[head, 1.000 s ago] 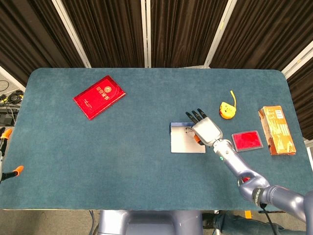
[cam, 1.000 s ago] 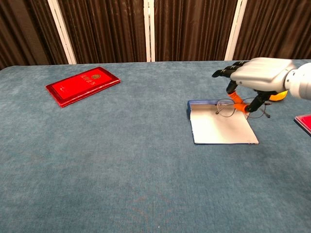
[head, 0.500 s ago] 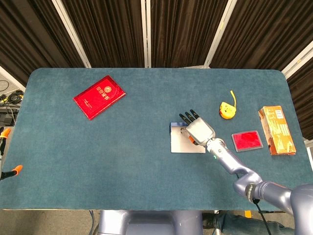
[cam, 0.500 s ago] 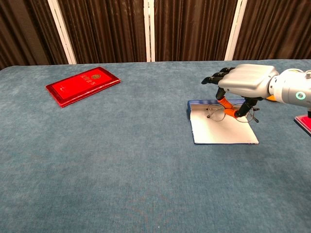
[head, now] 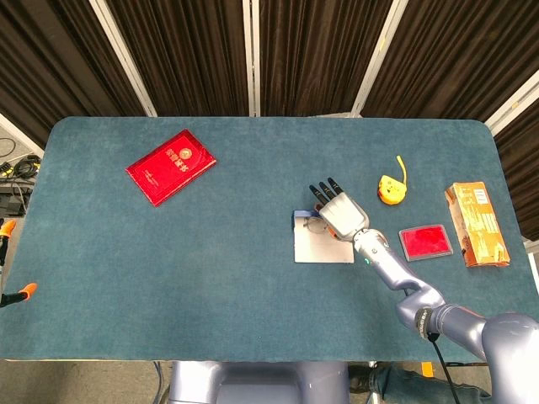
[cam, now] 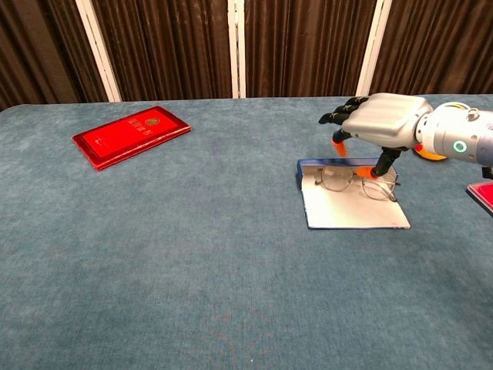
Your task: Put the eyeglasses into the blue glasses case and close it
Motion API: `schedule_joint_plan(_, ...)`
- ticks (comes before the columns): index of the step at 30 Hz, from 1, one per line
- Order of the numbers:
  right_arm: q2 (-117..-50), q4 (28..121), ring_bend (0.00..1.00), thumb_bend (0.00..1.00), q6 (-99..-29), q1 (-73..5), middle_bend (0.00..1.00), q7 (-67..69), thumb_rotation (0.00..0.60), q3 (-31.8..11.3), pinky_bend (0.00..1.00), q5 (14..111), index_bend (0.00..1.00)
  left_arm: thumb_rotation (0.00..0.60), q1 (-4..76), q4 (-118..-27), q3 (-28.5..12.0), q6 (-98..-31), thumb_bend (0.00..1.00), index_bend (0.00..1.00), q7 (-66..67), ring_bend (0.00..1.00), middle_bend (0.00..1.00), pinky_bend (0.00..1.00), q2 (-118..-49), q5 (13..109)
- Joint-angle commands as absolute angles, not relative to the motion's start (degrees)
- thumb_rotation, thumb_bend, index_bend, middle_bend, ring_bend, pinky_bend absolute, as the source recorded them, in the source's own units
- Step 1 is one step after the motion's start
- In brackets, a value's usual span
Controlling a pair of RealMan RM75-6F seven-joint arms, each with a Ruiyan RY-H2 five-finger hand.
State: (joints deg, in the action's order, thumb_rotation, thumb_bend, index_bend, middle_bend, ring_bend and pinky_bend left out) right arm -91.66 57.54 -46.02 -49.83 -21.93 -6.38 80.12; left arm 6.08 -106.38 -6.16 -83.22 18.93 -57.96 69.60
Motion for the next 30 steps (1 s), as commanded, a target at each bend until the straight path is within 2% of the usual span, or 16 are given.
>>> schedule_joint_plan(1,-91.25,58.60,0.00,0.00,-47.12,-49.23,0.00,-22.62,0.600,-6.82,0.00,79.45,0.00,0.600,6.11,-106.39,-6.10,-83.23,0.00,0.00,18.93,0.00,0.00,0.00,-57.97,69.68)
schedule_joint_plan(12,-87.37,64.69,0.00,0.00,-49.61,-45.99,0.00,-21.93,0.600,-7.03,0.00,76.69,0.00,0.600,6.05,-106.72,-5.69,-83.47,0.00,0.00,18.58,0.00,0.00,0.00,-57.74,70.55)
schedule_joint_plan(19,-88.71,63.38,0.00,0.00,-48.05,-45.32,0.00,-21.37,0.600,-6.48,0.00,74.81,0.00,0.600,6.11,-106.81,-5.67,-83.62,0.00,0.00,18.81,0.00,0.00,0.00,-57.85,70.55)
schedule_joint_plan(30,-93.66,56.53,0.00,0.00,-46.42,-46.91,0.00,-22.10,0.600,-6.29,0.00,74.83,0.00,0.600,6.56,-106.23,-5.97,-83.12,0.00,0.00,19.42,0.00,0.00,0.00,-58.33,69.15)
